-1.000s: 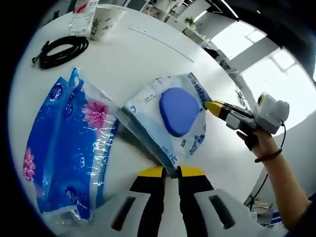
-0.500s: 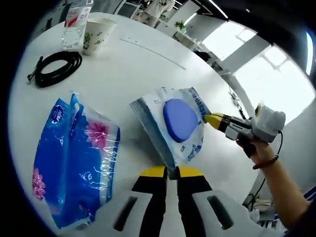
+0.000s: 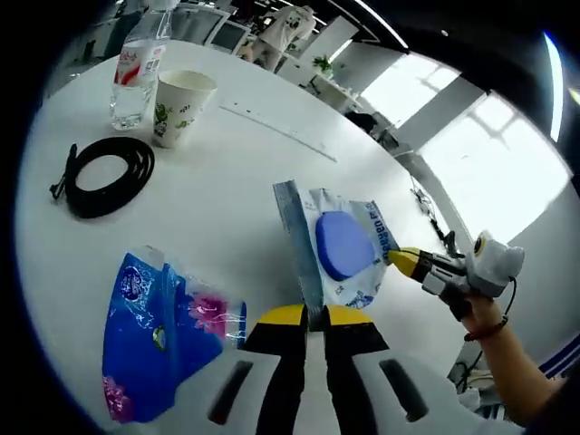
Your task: Arrange the tabletop items into an orderly group along one side of the table until the central work area is clear of visible clutter.
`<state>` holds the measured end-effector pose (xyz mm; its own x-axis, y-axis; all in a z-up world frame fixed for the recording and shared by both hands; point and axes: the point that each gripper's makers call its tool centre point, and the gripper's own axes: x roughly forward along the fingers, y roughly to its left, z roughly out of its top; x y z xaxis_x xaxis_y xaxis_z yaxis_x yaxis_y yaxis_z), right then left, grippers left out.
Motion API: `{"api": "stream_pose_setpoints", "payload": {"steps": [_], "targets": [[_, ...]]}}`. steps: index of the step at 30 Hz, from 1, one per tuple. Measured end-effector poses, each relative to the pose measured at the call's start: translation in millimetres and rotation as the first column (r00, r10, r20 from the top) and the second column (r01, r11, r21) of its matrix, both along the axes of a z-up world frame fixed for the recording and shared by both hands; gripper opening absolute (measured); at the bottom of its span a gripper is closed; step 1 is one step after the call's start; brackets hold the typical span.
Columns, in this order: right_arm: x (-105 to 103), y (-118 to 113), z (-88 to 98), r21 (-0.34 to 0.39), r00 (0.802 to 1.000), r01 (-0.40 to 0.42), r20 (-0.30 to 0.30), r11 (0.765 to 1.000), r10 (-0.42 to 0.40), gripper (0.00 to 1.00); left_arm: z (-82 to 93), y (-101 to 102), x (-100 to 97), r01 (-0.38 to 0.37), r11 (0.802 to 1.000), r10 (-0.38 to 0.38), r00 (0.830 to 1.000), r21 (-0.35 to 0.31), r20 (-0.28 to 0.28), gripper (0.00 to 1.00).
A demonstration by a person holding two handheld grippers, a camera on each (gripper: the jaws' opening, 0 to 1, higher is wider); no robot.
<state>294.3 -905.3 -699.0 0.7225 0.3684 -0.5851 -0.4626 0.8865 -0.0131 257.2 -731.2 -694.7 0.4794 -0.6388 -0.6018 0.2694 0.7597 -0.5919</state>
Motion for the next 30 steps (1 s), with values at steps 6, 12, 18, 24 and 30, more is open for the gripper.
{"api": "stream_pose_setpoints", "payload": {"steps": [6, 12, 18, 24, 30], "targets": [[0.8, 7.5, 8.3, 0.038, 1.0, 0.002, 0.008, 0.999, -0.002, 0.0, 5.2, 10.8, 9.8, 0.011, 1.0, -0.011, 1.0, 0.003, 0.028, 0.05], [2.4, 12.2, 12.9, 0.065, 0.999, 0.033, -0.014, 0.997, -0.033, 0.0, 10.5, 16.2, 23.2, 0.054, 0.999, -0.054, 0.997, 0.001, 0.063, 0.05], [10.3, 18.1, 19.1, 0.119, 0.998, 0.059, -0.024, 0.991, -0.057, 0.0, 16.4, 25.7, 45.8, 0.062, 0.998, -0.062, 0.994, 0.006, 0.088, 0.05], [23.5, 24.1, 25.2, 0.167, 0.998, 0.068, -0.019, 0.984, -0.065, 0.0, 19.4, 33.1, 70.3, 0.036, 0.999, -0.037, 0.994, 0.006, 0.102, 0.05], [36.0, 31.9, 23.3, 0.164, 0.998, 0.057, -0.022, 0.985, -0.054, 0.0, 13.5, 40.1, 87.1, -0.003, 1.0, 0.004, 0.996, -0.007, 0.09, 0.05]]}}
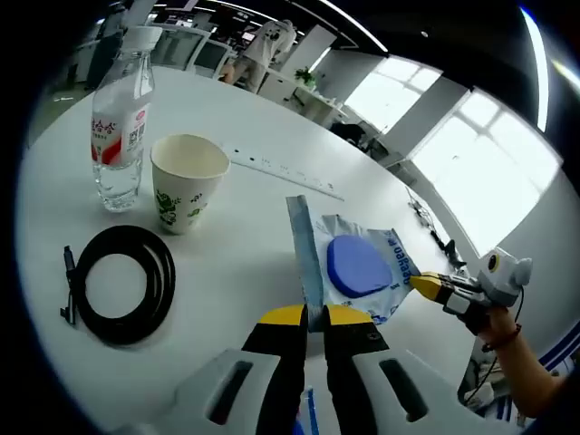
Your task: Arrange the tabletop items into an orderly group along one side of the table until the central work area is clear of visible clutter.
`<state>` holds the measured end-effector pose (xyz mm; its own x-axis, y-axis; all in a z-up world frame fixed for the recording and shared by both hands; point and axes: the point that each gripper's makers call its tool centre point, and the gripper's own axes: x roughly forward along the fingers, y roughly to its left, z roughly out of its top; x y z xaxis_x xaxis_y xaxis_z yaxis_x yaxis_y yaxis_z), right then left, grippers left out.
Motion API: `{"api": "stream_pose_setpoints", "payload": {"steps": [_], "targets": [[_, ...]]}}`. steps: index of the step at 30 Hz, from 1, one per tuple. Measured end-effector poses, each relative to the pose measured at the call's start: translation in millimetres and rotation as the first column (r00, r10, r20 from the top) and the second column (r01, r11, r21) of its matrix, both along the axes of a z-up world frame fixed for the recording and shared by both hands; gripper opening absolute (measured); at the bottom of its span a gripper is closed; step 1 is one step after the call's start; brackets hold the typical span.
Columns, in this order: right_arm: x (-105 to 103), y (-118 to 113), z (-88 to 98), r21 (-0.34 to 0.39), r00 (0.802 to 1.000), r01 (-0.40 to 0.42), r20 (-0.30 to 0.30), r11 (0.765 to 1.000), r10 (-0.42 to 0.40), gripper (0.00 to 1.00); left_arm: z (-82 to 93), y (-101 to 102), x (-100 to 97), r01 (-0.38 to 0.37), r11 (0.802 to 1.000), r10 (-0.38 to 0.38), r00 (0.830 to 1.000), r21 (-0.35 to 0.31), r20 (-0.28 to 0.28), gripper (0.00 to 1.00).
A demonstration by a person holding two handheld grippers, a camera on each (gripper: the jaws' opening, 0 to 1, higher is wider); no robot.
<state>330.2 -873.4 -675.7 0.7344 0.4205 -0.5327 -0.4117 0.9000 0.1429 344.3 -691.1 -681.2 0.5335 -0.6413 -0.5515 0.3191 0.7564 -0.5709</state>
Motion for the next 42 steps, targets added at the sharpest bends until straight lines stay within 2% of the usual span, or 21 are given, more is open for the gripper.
{"api": "stream_pose_setpoints", "payload": {"steps": [10, 14, 19, 26, 31, 42], "targets": [[23.5, 3.2, -11.4, 0.029, 0.999, 0.041, -0.026, 0.999, -0.04, 0.0, -12.5, 3.7, 21.7, -0.066, 0.998, 0.066, 0.997, -0.008, -0.03, 0.05], [32.8, 6.1, -12.2, 0.05, 0.999, 0.048, -0.019, 0.998, -0.047, 0.0, -16.1, 6.6, 35.1, -0.089, 0.996, 0.088, 0.996, -0.001, -0.024, 0.05], [45.0, 8.2, -15.5, 0.039, 0.998, 0.055, -0.002, 0.998, -0.055, 0.0, -20.6, 8.4, 46.2, -0.11, 0.994, 0.11, 0.994, -0.002, -0.021, 0.05], [53.6, 12.4, -28.2, 0.019, 0.998, 0.059, -0.007, 0.998, -0.059, 0.0, -27.4, 12.0, 56.1, -0.145, 0.989, 0.145, 0.989, 0.009, -0.023, 0.05], [58.3, 13.6, -33.4, 0.044, 0.997, 0.076, -0.02, 0.996, -0.075, 0.0, -32.4, 15.1, 62.7, -0.176, 0.984, 0.177, 0.984, 0.012, -0.027, 0.05], [65.0, 14.9, -44.1, 0.052, 0.996, 0.087, -0.024, 0.995, -0.086, 0.0, -42.1, 20.5, 75.2, -0.217, 0.976, 0.217, 0.976, 0.009, -0.032, 0.05]]}}
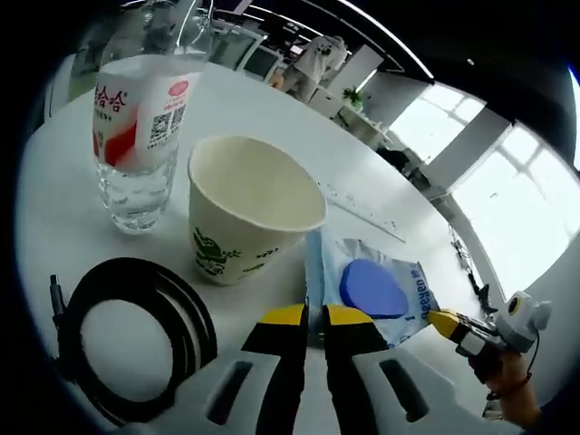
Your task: Arrange the tabletop items into an orderly group along one side of the table until the central work area is clear of visible clutter.
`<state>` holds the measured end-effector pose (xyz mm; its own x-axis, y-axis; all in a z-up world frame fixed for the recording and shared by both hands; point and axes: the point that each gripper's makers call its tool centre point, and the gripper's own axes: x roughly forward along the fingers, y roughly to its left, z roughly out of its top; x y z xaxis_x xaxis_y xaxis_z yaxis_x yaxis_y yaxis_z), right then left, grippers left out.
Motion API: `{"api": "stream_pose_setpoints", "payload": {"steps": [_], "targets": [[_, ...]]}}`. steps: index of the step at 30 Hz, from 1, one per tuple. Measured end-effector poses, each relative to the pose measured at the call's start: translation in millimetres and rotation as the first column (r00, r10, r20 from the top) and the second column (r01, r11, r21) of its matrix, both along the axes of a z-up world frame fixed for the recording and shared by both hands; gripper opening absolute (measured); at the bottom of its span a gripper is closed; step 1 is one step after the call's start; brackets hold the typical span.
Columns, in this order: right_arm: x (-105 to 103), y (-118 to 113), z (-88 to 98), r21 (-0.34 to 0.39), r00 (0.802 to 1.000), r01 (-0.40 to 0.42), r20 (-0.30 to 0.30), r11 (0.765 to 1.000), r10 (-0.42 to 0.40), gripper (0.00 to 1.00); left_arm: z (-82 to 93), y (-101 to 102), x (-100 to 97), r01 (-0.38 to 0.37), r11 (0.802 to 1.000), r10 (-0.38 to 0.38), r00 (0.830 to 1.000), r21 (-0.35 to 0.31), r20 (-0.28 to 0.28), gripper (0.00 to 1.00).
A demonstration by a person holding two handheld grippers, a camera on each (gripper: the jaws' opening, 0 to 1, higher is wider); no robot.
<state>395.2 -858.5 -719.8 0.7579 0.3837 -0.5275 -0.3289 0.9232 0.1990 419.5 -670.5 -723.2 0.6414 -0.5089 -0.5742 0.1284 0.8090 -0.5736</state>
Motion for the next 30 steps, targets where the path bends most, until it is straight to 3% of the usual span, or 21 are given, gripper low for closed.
{"api": "stream_pose_setpoints", "payload": {"steps": [11, 30], "targets": [[3.8, -2.1, -12.6, -0.091, 1.0, -0.01, 0.004, 0.996, 0.01, 0.0, -11.0, 1.3, 2.1, -0.026, 0.999, 0.027, 1.0, 0.026, -0.016, 0.06], [3.8, -4.2, -18.0, -0.153, 1.0, -0.016, 0.007, 0.988, 0.018, 0.01, -15.9, 2.9, 1.0, -0.021, 0.996, 0.021, 1.0, 0.082, 0.004, 0.06]]}}
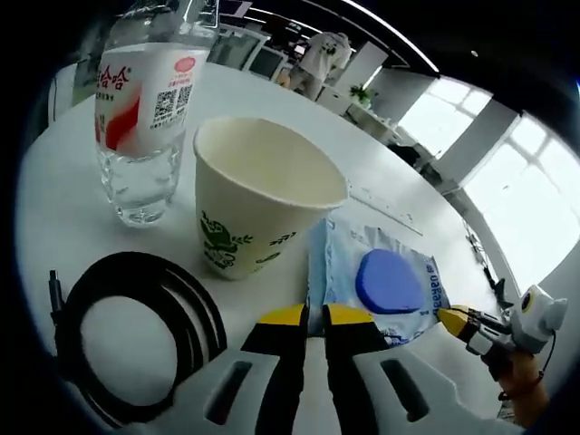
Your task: Arrange the tabletop items into an orderly group along one side of the table until the central work area is clear of visible clutter.
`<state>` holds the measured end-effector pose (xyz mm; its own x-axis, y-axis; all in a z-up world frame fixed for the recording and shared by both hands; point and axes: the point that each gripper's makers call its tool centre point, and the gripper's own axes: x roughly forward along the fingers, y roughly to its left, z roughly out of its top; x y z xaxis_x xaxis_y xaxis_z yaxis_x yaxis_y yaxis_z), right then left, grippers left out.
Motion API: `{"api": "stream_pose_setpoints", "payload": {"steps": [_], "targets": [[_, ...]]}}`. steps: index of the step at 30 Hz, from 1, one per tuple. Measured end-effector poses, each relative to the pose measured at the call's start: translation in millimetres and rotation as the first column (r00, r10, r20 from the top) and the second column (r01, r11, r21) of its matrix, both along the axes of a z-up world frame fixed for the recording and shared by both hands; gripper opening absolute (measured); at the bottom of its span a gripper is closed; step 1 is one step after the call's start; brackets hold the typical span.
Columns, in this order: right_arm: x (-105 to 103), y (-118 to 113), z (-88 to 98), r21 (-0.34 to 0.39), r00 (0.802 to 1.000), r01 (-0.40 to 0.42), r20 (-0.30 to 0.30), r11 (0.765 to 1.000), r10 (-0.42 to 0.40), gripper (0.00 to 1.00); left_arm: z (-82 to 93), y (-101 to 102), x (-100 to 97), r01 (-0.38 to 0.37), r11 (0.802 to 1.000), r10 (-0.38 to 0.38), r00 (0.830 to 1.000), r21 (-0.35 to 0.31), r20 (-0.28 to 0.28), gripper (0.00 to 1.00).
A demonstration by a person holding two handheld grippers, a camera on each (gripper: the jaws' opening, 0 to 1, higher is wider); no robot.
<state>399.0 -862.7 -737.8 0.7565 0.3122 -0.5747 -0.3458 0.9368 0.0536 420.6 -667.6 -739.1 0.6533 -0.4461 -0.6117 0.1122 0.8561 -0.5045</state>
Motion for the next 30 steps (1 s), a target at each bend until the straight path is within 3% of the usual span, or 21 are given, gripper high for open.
{"api": "stream_pose_setpoints", "payload": {"steps": [22, 24, 27, 30], "targets": [[-3.8, 3.3, -2.1, 0.032, 0.999, 0.032, -0.022, 0.999, -0.032, 0.03, 4.8, 0.7, 1.7, 0.0, 1.0, 0.0, 0.999, 0.007, 0.044, 0.09], [-3.2, 1.9, -1.2, 0.056, 0.998, 0.059, -0.02, 0.997, -0.058, 0.1, 6.2, 2.1, 0.3, -0.005, 1.0, 0.005, 0.999, 0.008, 0.044, 0.1], [-3.1, -3.4, 0.5, 0.079, 0.994, 0.106, -0.019, 0.991, -0.104, 0.24, 11.4, 3.9, 2.3, 0.003, 0.999, -0.006, 0.997, 0.037, 0.083, 0.22], [-3.9, -6.7, 3.9, 0.11, 0.991, 0.132, -0.017, 0.985, -0.131, 0.32, 15.5, 0.4, -0.3, 0.026, 1.0, -0.028, 0.997, 0.017, 0.071, 0.24]]}}
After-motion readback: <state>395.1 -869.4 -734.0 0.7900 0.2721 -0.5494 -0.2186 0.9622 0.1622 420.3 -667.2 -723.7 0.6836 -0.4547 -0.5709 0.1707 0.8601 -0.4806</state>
